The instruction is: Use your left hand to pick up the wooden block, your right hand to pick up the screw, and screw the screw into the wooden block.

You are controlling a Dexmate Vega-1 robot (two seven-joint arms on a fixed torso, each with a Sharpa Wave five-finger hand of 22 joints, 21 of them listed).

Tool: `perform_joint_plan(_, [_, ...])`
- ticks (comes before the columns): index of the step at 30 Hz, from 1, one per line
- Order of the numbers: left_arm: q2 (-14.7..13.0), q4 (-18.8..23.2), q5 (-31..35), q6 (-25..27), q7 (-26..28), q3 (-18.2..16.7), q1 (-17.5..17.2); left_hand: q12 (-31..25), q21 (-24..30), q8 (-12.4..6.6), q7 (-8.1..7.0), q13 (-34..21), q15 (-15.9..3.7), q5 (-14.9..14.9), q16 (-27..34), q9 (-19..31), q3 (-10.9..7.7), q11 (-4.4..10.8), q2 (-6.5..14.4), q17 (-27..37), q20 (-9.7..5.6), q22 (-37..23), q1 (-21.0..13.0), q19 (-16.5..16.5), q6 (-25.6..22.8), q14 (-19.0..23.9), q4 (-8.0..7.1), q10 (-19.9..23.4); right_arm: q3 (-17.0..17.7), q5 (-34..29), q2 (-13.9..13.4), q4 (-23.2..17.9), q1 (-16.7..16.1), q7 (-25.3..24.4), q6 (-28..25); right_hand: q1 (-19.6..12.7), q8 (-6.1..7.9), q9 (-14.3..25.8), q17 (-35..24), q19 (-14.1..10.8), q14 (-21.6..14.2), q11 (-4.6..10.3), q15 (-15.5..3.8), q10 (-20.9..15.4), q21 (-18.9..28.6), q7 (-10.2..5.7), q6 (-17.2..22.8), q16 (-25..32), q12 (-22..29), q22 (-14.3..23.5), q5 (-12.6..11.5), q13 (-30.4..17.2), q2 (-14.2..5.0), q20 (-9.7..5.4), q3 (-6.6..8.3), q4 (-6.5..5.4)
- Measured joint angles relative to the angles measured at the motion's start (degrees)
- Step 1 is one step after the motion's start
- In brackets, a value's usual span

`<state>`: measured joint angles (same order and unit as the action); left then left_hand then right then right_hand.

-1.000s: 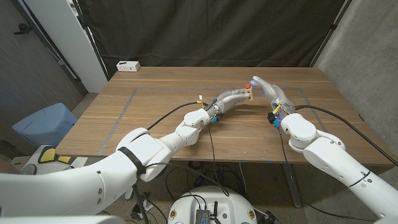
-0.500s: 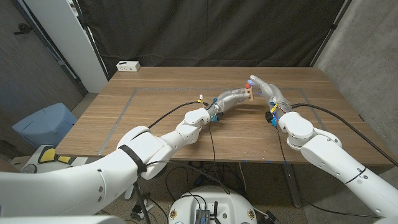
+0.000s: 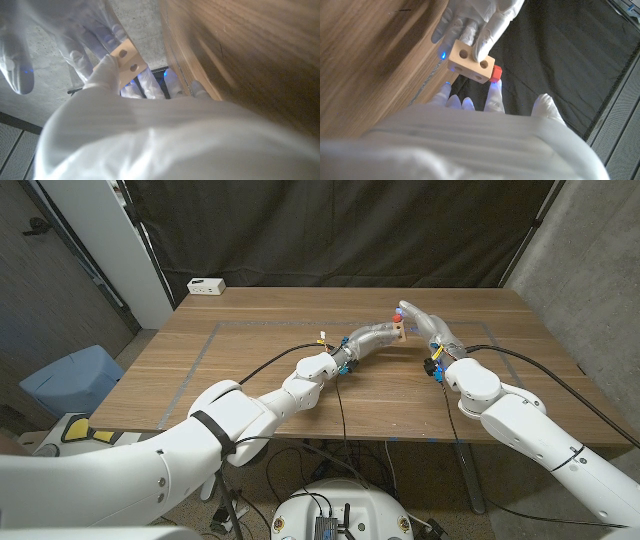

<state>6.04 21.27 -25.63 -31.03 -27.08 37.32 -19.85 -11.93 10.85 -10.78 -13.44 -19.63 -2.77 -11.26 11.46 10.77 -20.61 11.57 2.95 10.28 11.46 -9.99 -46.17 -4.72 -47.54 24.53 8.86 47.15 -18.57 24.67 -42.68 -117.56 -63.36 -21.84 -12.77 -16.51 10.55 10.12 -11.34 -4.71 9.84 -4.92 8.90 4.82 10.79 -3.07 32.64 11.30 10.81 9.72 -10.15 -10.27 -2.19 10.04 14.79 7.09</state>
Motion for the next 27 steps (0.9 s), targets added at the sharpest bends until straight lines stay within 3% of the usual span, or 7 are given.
perform_joint_plan(27, [0.23, -0.57, -0.01, 2.98, 1.02, 0.05, 1.04, 0.00, 0.00, 0.00, 0.00, 0.00, 0.00, 0.06, 0.00, 0.04, -0.14, 0.00, 0.22, 0.01, 0.00, 0.00, 0.23, 0.00, 0.00, 0.00, 0.00, 0.00, -0.43, 0.34, -0.32, -0.69, 0.10, -0.75, -1.51, 0.37, 0.00, -0.03, 0.01, 0.00, 0.00, 0.00, 0.00, 0.00, 0.00, 0.22, 0.22, 0.00, 0.00, 0.00, 0.00, 0.00, -0.39, 0.00, 0.00, 0.00])
